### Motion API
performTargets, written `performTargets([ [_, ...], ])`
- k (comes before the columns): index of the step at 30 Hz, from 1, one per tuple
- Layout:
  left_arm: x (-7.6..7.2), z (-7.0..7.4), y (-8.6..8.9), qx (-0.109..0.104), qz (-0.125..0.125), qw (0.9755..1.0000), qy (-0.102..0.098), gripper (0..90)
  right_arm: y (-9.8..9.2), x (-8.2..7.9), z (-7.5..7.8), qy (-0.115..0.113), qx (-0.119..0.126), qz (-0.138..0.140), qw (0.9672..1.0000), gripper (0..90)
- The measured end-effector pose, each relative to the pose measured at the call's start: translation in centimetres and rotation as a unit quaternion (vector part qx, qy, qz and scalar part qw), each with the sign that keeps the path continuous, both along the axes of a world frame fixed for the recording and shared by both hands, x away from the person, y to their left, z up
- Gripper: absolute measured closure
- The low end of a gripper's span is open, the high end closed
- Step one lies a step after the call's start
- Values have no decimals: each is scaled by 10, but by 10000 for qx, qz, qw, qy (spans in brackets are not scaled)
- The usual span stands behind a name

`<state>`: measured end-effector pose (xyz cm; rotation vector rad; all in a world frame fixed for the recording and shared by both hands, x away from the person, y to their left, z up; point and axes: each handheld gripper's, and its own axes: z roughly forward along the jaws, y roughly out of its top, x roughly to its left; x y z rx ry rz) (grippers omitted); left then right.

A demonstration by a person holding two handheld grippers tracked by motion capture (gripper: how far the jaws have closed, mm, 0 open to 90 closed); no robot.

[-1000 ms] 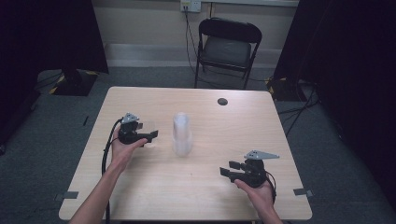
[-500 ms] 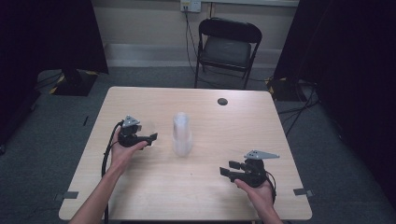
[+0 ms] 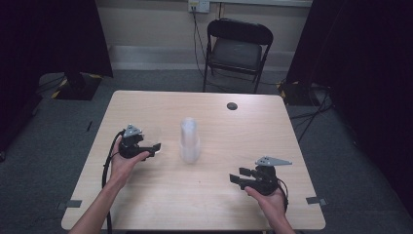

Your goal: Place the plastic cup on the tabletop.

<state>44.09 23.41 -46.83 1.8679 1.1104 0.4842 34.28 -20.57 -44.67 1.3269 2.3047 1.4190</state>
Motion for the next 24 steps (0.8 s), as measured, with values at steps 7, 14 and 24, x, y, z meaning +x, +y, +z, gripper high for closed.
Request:
performTargets([
  [7,-15,2,9,13,70,9999,-100,156,-2,0,0,-17,-5,-41,10000,441],
  [14,-32,9,18,-23,127,9999,-12,157,-6,1,0,-56,-32,-120,9999,432],
  [24,-66,23,28,19,164,9999,-43,167,-11,2,-1,-68,-57,-217,9997,425],
])
